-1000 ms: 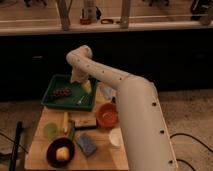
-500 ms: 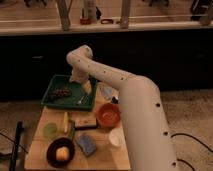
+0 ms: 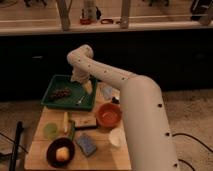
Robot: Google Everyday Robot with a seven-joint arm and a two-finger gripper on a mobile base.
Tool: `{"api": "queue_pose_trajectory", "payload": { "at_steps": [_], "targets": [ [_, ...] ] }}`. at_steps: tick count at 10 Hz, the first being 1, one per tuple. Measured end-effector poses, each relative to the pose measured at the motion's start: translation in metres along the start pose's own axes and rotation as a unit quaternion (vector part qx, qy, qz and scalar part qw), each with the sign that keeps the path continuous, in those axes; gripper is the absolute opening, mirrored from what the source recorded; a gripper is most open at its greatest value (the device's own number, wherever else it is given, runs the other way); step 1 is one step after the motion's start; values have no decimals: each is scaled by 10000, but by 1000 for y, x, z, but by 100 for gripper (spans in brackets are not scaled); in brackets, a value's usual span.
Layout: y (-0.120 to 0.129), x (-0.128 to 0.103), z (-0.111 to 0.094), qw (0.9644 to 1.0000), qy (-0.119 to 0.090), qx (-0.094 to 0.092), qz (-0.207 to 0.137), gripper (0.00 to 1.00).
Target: Place fork in tray
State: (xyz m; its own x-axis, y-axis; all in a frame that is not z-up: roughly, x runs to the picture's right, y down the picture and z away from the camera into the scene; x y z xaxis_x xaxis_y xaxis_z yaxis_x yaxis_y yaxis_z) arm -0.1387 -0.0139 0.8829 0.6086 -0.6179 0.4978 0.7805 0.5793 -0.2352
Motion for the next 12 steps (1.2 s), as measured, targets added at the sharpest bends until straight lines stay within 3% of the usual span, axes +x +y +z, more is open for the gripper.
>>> {"api": "queue_pose_trajectory", "payload": {
  "at_steps": [12],
  "targets": [
    [3,12,-13,9996,109,128,210,80]
  ]
}}
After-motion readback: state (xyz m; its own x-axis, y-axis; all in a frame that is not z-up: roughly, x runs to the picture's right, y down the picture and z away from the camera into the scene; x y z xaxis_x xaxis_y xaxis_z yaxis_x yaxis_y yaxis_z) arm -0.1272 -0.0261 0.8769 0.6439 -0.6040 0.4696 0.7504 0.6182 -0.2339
